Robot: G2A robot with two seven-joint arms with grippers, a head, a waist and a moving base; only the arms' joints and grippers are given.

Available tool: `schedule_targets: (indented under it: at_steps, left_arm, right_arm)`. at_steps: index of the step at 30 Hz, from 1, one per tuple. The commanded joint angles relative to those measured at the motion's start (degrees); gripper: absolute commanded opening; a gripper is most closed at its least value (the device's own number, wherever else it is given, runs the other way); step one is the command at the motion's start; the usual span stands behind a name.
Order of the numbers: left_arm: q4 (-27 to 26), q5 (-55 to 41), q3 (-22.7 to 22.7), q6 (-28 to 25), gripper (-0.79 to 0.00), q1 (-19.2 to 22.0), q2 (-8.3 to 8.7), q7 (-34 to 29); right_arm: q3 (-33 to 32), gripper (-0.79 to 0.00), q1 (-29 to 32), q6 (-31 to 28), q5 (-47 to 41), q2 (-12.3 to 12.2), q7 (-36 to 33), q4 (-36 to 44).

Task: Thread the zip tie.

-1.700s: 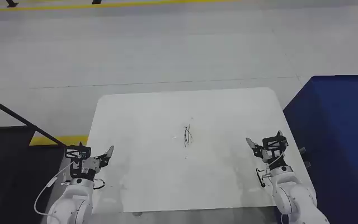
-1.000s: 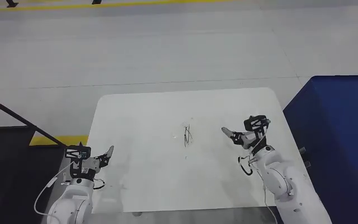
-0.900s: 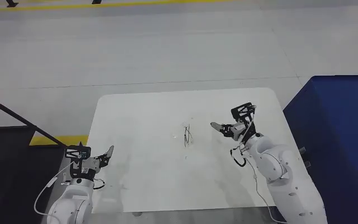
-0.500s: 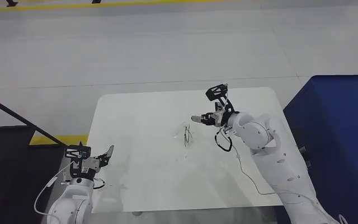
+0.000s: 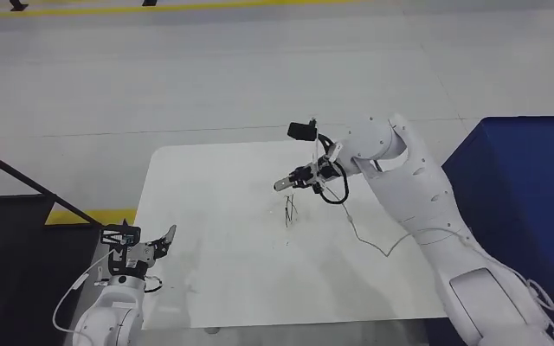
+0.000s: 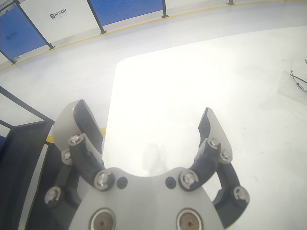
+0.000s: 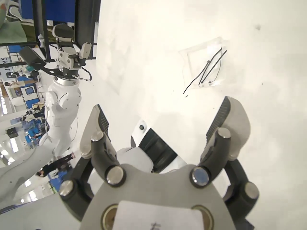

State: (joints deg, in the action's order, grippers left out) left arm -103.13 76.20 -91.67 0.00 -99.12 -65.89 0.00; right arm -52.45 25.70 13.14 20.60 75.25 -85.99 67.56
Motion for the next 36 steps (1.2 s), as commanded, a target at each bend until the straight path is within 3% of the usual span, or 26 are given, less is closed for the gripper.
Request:
schedule_targets:
  at_steps: [1,9,16,21,25,28,32,34,36]
  left_arm:
    - [0.0,0.0,0.0,0.0,0.0,0.0,0.0,0.0]
    - [0.0,0.0,0.0,0.0,0.0,0.0,0.0,0.0]
    - [0.0,0.0,0.0,0.0,0.0,0.0,0.0,0.0]
    - [0.0,0.0,0.0,0.0,0.0,0.0,0.0,0.0]
    - [0.0,0.0,0.0,0.0,0.0,0.0,0.0,0.0]
    - [0.0,0.0,0.0,0.0,0.0,0.0,0.0,0.0]
    - [0.0,0.0,0.0,0.0,0.0,0.0,0.0,0.0]
    - [0.0,0.0,0.0,0.0,0.0,0.0,0.0,0.0]
    - [0.0,0.0,0.0,0.0,0.0,0.0,0.0,0.0]
  right_arm:
    - [4.27,0.0,-3.81,-0.05,-2.66,1.9,0.21,-7.39]
    - [13.76,0.0,-10.06,-1.8,-10.23,8.95,4.5,-28.69]
    - [13.68,0.0,-8.67,-2.66,-10.63,8.88,5.53,-27.47]
    - [13.82,0.0,-6.6,2.18,-9.27,8.5,6.54,-24.38]
    - [14.92,-0.197,-5.23,6.5,-6.93,8.61,8.43,-22.83]
    - [15.26,-0.215,-5.2,7.95,-6.05,8.61,7.98,-22.53]
    - [15.76,-0.311,-5.19,9.46,-3.96,8.52,8.48,-21.95]
    - [16.32,-0.394,-5.05,10.17,-2.41,8.55,9.33,-21.59]
    - [16.8,-0.403,-5.0,10.64,-1.48,8.63,9.26,-21.54]
